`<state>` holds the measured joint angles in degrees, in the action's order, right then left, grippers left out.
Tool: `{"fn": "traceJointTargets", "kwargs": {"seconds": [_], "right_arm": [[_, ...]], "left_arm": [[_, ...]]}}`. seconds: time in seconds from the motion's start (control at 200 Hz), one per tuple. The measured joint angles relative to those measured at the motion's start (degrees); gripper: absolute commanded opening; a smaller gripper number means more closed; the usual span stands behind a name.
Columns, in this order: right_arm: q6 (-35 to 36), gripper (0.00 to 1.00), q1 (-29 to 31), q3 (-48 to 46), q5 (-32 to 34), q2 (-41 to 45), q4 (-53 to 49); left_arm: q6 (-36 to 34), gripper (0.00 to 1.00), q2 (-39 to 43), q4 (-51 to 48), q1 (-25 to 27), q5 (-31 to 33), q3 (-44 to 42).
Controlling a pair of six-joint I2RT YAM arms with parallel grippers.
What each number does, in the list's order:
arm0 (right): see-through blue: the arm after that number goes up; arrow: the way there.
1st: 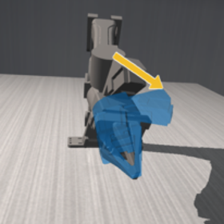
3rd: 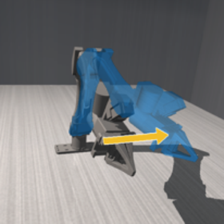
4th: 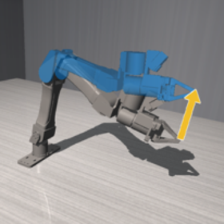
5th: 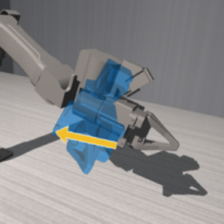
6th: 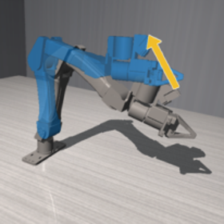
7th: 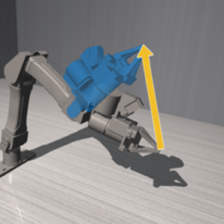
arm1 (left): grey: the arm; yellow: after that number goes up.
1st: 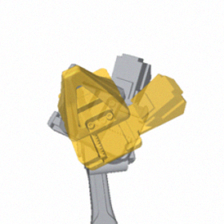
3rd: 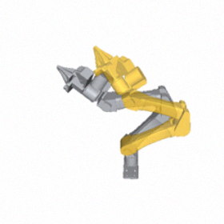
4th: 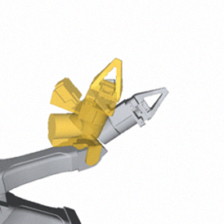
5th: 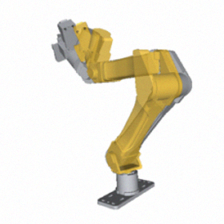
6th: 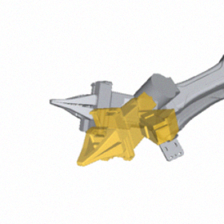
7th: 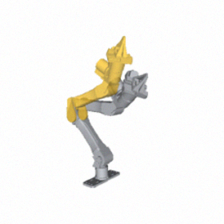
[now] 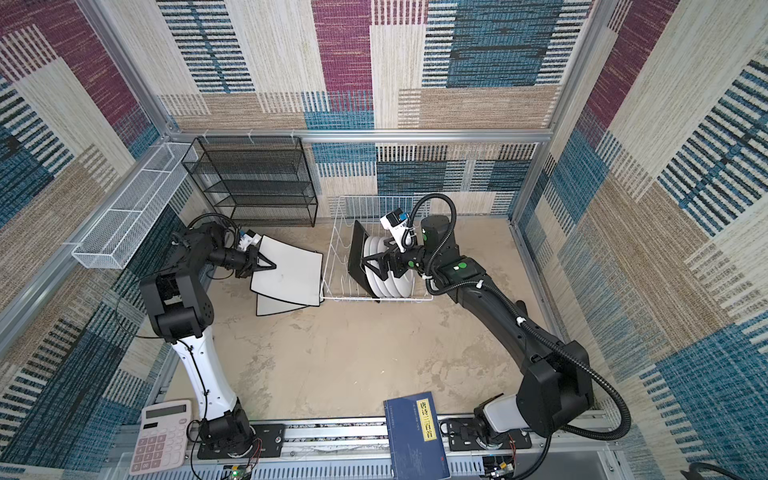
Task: Unload the plates from the dish rack
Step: 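Lower the white square plate onto the first plate with the left gripper, then open the left gripper and release the plate onto the stack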
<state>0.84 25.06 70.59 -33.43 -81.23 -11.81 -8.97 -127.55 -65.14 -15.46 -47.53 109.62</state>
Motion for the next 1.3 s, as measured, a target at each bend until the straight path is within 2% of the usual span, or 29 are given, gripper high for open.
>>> {"fn": "traceJointTargets", "kwargs": {"seconds": [0.08, 0.125, 0.751, 1.297], "right_arm": [[0.0, 0.99, 0.0, -0.1, 0.0, 0.2, 0.0], [0.0, 0.99, 0.0, -0.1, 0.0, 0.3, 0.0], [-0.4, 0.99, 0.0, -1.7, 0.0, 1.7, 0.3], [-0.4, 0.99, 0.0, -2.4, 0.0, 2.3, 0.4]], "left_arm": [[0.0, 0.05, 0.0, 0.0, -0.2, -0.1, -0.1], [0.0, 0.03, 0.0, 0.0, -0.4, -0.2, -0.2], [6.6, 0.04, 7.9, 11.5, -3.1, -2.4, -14.5], [9.0, 0.35, 9.6, 18.0, -4.7, -2.1, -19.5]]}}
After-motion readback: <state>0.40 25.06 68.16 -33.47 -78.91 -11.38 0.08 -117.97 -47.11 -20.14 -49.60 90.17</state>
